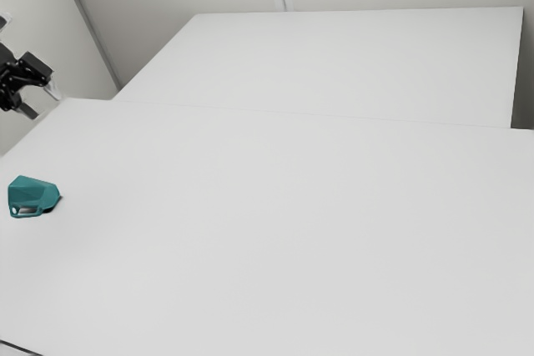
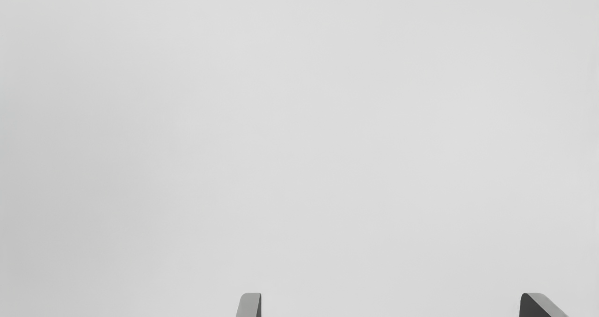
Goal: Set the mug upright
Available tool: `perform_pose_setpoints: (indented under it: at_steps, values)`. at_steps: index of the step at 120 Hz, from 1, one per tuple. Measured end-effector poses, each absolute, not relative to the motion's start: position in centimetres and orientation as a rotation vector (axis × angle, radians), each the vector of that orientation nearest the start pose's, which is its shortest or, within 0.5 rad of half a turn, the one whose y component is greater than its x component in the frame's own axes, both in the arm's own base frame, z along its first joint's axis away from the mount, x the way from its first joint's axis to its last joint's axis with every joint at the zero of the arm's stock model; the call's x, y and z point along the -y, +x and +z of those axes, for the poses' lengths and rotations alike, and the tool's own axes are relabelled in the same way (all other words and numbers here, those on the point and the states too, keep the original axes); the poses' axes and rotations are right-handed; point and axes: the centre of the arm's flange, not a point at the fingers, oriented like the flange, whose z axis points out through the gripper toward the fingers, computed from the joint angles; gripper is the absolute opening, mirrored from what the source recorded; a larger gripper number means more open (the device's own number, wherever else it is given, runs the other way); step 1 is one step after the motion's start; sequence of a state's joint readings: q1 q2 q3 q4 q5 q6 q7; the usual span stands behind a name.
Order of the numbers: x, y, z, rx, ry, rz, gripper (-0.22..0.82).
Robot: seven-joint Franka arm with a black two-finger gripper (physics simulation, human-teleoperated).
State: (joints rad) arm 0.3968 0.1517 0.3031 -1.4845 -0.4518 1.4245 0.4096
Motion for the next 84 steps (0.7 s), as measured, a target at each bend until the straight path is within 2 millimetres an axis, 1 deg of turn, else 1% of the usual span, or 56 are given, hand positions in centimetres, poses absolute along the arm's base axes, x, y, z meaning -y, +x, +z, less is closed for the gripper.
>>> perform_pose_setpoints:
  at_steps: [12, 29, 37, 45, 63, 71, 78, 84]
  values:
    - [-37.0, 47.8, 55.3, 0.512, -3.618, -0.114, 0.6]
    - [-44.8, 46.9, 51.1, 0.544, -3.688, -0.213, 0.6]
    - [-48.1, 46.1, 48.9, 0.547, -3.72, -0.263, 0.6]
    - [-51.0, 44.8, 46.6, 0.555, -3.751, -0.314, 0.6]
    - [-55.9, 42.4, 42.5, 0.523, -3.791, -0.449, 0.6]
    - [-57.5, 42.1, 40.7, 0.481, -3.792, -0.495, 0.6]
    - [-59.0, 41.5, 38.0, 0.475, -3.799, -0.539, 0.6]
    - [-60.1, 41.0, 36.3, 0.468, -3.796, -0.579, 0.6]
